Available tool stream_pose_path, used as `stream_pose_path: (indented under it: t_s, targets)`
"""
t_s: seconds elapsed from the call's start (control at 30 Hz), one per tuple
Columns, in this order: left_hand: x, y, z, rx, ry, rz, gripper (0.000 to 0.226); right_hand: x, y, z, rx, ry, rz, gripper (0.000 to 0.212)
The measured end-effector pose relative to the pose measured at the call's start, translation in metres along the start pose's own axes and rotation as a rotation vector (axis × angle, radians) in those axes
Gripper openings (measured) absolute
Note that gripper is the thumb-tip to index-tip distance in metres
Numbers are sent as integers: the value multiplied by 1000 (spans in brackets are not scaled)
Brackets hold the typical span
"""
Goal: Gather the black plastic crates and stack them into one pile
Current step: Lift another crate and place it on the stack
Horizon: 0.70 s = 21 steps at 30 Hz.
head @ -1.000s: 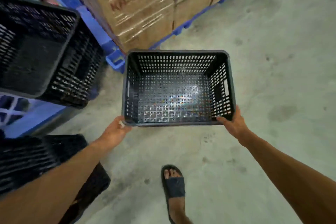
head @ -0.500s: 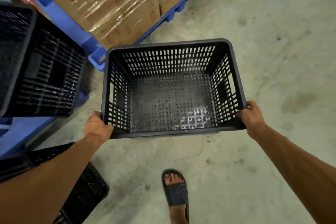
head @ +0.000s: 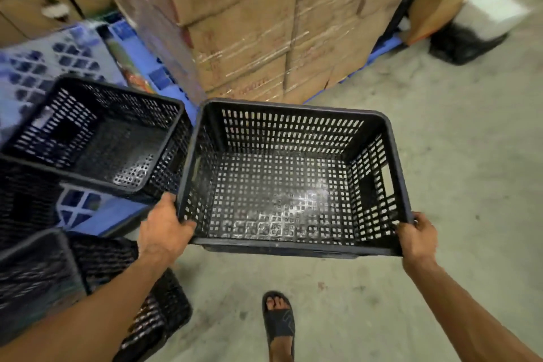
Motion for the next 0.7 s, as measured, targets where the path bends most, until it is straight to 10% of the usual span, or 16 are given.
stream_pose_path:
  t_s: [0.43,0.7]
  targets:
    - [139,-161,-263,-277,-115,-53,42,120,-267,-32,198,146,-195,30]
    - [315,-260,-310,-207,-200,-268,46,90,-428,43,360,8,-202,26]
Point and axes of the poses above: each hand's wrist, its own y-axis towards the middle knuckle, its own z-axis out of the palm, x = y × z, the point moved 7 cm from there along y, towards the middle knuckle, and after that the axes turned 6 degrees about z, right-handed, at the moved point
